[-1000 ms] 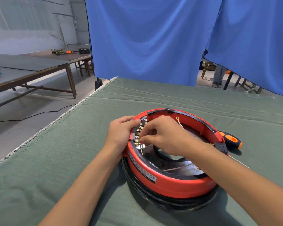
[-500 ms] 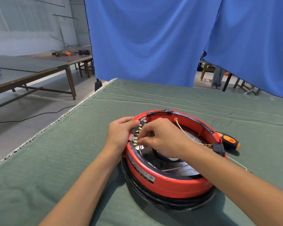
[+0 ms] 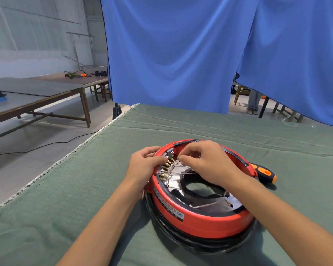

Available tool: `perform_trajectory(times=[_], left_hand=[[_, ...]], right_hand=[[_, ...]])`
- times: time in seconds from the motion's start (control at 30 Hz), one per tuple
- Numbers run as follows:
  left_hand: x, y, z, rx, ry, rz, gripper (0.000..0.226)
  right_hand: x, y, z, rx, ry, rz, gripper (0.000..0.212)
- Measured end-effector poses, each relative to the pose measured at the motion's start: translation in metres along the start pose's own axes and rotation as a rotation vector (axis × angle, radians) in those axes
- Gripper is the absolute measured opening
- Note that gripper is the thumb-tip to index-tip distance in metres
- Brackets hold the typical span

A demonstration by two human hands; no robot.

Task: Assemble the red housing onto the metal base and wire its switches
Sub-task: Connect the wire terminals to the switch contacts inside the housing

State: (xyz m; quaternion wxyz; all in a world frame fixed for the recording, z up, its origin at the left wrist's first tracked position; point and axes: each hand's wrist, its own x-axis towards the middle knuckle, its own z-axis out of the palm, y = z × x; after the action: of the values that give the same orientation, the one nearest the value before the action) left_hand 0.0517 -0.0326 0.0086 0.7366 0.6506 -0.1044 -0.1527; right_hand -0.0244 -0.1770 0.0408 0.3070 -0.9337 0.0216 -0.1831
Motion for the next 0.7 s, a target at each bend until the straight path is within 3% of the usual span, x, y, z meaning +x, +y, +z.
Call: perform_trajectory(times=[0.3,0.5,0.57,0.7], left_hand=[[-0.002,0.0,0.006,-0.041,0.194,0.05,0.028],[0.002,0.001,-0.005,-0.032,0.327,0.105,0.016],[-0.002,0.001,-0.004,0.19,0.38,0.215,0.019],[-0.027,0.003,0.014,0.64,0.396,0.7,0.021]], right_hand=[[-0.034,0.029,-0.04,-0.121,0.471,0.118,0.021],[-0.056,0.048,-0.032,-0.232,0.459,0.204,0.013],[-0.058,0.052,-0.023,-0.18,0.466,0.242,0.013],[-0.051,0.055,-0.016,-0.133,0.502,0.277,0.019]])
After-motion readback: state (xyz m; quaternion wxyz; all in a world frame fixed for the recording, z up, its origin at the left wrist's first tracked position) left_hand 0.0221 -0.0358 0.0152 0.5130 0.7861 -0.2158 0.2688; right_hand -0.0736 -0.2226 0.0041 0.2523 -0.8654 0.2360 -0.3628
